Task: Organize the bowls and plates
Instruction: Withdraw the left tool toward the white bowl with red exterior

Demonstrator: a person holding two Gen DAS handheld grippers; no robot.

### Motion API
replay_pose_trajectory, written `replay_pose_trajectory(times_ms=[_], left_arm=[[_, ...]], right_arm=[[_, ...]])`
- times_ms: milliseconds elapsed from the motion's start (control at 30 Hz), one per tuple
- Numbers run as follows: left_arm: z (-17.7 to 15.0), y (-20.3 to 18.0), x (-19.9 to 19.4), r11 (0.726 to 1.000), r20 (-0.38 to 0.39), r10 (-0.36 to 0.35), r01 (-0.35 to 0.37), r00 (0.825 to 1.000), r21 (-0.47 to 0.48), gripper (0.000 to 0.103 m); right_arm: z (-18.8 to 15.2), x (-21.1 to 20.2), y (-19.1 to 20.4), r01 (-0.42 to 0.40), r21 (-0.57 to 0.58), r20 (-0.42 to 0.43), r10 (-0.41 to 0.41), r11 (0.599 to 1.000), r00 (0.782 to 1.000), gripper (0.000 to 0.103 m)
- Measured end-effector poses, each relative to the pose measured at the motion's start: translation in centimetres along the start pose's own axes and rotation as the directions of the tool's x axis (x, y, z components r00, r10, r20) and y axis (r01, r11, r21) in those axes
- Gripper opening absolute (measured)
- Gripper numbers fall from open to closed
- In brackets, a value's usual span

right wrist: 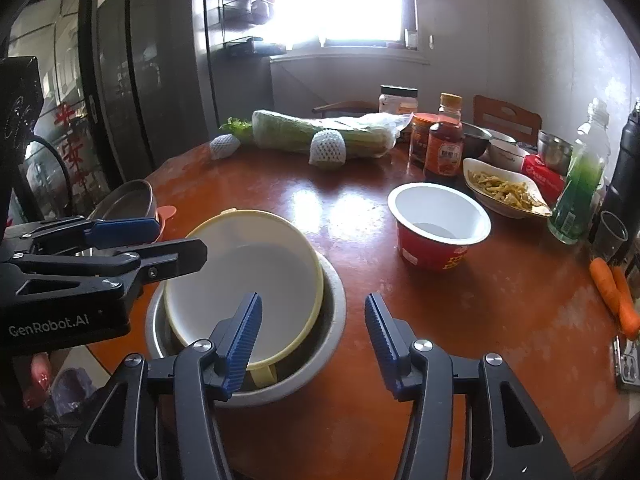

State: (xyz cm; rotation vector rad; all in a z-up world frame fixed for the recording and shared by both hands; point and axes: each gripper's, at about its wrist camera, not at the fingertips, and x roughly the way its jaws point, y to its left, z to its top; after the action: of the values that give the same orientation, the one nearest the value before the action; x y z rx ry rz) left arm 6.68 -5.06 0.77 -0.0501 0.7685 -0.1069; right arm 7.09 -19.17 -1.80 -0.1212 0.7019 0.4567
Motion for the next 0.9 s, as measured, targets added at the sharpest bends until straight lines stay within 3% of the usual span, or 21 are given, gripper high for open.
replay_pose_trajectory(times_ms=[200,900], left_arm=[[0.4,-0.5,0.1,1.0,0.011,-0.005,0.005,1.0,0.003,0.063],[3.6,-2.6,3.2,0.998,-0.008,-0.047,0.047,0.999,0.036,0.067]], right_arm=[[0.0,-0.6,-0.8,-0.003,0.026,0.019,0.003,1.0,1.0,0.061],[0.6,1.1,-5.9,0.065,0.131,0.003,-0.066,0.989,0.998,0.065]])
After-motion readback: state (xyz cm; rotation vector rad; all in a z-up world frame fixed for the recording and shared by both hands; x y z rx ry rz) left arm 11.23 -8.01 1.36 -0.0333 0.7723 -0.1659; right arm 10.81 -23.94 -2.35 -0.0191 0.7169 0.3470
